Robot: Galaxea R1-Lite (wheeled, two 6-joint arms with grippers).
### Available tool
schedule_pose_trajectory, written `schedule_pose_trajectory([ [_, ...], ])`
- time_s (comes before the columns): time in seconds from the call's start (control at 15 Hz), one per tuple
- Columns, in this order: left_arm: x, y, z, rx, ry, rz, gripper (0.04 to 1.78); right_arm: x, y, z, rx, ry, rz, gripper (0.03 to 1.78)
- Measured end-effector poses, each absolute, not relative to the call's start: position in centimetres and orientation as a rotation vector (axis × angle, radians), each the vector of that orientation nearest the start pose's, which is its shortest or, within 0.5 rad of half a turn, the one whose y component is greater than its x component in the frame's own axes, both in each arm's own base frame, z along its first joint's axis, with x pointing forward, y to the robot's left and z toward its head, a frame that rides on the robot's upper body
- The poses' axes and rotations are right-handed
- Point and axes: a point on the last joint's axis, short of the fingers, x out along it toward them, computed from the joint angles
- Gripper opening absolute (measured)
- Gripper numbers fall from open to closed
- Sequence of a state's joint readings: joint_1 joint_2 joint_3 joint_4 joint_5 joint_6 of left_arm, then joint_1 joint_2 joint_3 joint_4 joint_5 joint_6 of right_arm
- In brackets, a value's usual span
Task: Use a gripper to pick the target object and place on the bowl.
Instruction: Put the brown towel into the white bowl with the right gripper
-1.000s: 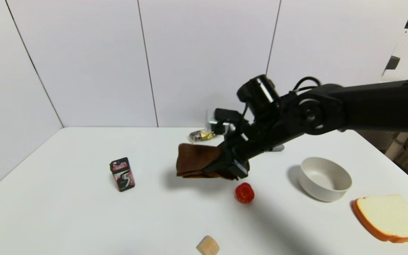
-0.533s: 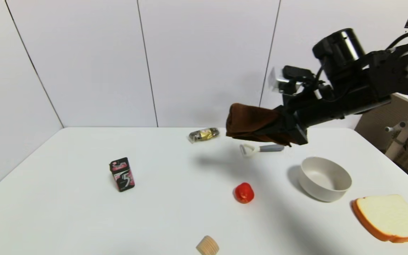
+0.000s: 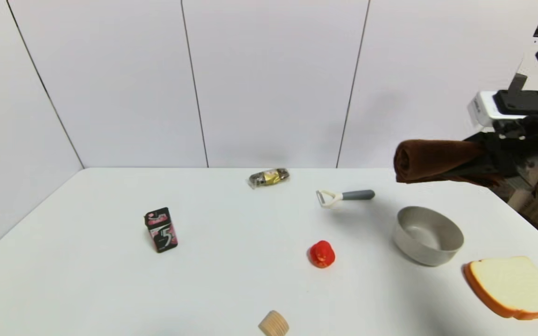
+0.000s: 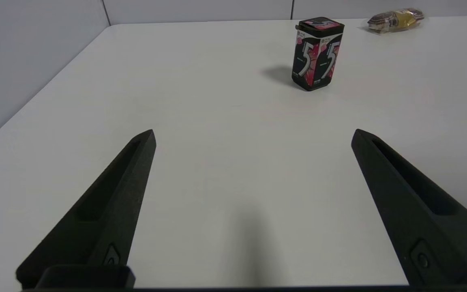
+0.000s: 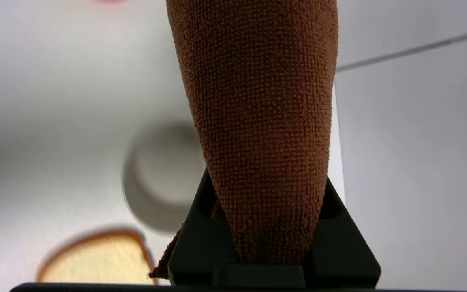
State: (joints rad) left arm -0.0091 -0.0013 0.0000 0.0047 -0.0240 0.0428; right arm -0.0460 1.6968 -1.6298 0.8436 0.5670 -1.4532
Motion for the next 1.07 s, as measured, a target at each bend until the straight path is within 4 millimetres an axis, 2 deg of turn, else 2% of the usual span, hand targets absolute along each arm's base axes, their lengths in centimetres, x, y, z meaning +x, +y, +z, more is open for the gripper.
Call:
schedule_pose_trajectory([
  [0.2, -2.3, 0.0, 7.5, 0.042, 0.003, -0.034, 1.71, 27.6, -2.7, 27.4, -1.207, 0.388, 1.003, 0.37],
  [0.53, -2.3, 0.0, 7.5, 0.042, 0.002, -0.034, 1.71, 29.4, -3.9, 25.1, -1.377, 0.560, 1.012, 0.37],
  [0.8, -2.3, 0.0, 7.5, 0.043, 0.003, -0.034, 1.71, 30.8, -3.7, 22.9, -1.404, 0.663, 1.058, 0.37],
  [1.07, -2.3, 0.0, 7.5, 0.042, 0.003, -0.034, 1.71, 31.7, -2.2, 21.3, -1.412, 0.674, 1.128, 0.37],
])
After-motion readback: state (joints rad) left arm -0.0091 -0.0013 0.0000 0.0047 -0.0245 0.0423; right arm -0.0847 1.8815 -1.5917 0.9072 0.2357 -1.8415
